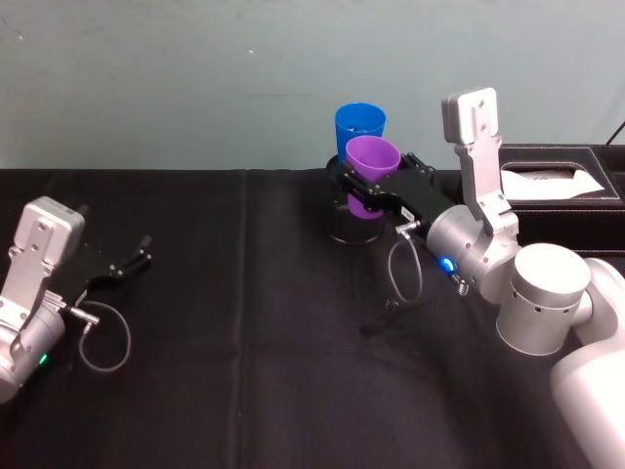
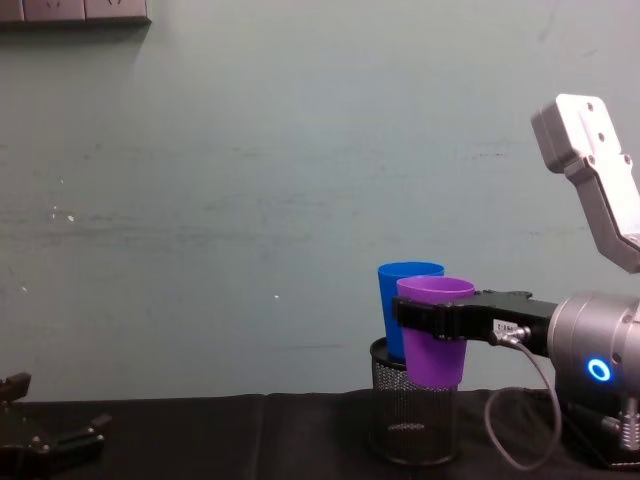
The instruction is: Pick up one cup with a gripper and tap it against the other cup.
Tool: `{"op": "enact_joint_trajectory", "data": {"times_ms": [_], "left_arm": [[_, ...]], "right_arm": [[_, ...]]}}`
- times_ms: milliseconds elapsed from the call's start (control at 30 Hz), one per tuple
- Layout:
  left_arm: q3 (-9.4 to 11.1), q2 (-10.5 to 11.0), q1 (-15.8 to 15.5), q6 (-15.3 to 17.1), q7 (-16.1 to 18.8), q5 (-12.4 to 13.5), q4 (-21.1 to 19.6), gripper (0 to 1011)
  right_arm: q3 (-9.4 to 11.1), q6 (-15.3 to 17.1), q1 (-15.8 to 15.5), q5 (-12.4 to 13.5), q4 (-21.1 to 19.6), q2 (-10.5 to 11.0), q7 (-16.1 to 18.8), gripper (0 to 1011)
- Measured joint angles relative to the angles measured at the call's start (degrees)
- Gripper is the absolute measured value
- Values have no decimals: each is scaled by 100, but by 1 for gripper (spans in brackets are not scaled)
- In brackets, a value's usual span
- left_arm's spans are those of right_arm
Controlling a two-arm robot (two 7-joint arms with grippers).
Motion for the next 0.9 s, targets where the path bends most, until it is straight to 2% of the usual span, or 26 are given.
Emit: {"op": "enact_joint_trajectory", "data": {"times_ms": [367, 700, 900], "left_arm": [[0, 0, 0, 0, 0, 0, 0, 1000], [0, 0, 0, 0, 0, 0, 0, 1000], [0, 0, 0, 0, 0, 0, 0, 1000]], "right_arm": [[48, 53, 98, -104, 127, -108, 34, 722], [16, 100, -261, -210, -370, -60, 49, 722], [57, 113, -208, -233, -233, -102, 45, 722]]}}
